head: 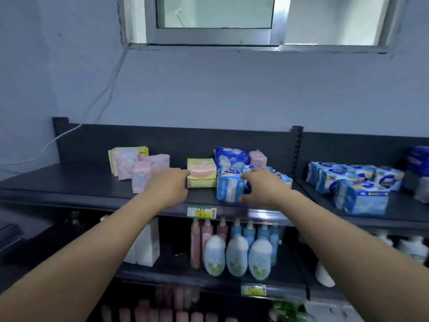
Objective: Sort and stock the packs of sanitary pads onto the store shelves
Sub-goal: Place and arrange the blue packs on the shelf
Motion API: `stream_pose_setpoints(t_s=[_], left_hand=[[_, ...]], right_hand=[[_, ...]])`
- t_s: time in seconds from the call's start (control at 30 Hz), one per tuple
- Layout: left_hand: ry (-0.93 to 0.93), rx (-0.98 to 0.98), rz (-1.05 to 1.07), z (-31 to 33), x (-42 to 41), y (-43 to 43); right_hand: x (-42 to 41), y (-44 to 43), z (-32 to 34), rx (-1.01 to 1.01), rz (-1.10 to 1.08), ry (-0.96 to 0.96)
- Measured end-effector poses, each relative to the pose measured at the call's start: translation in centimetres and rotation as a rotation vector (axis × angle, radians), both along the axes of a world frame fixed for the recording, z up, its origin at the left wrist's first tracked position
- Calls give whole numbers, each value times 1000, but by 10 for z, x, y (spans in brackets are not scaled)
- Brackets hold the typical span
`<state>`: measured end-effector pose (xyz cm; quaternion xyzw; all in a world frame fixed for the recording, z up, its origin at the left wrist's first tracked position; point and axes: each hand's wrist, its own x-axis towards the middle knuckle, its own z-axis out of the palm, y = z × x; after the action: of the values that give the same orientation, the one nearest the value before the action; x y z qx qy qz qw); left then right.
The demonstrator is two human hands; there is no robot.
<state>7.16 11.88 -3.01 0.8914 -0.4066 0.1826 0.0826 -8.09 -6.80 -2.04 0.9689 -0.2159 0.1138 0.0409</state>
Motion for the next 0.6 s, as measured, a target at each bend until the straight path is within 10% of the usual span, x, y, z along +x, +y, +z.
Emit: stream_pose_setpoints(t_s=[0.6], left_hand=[[-69,55,-143,20,55,-265]], right_hand=[[-33,-212,12,47,-289,-20]])
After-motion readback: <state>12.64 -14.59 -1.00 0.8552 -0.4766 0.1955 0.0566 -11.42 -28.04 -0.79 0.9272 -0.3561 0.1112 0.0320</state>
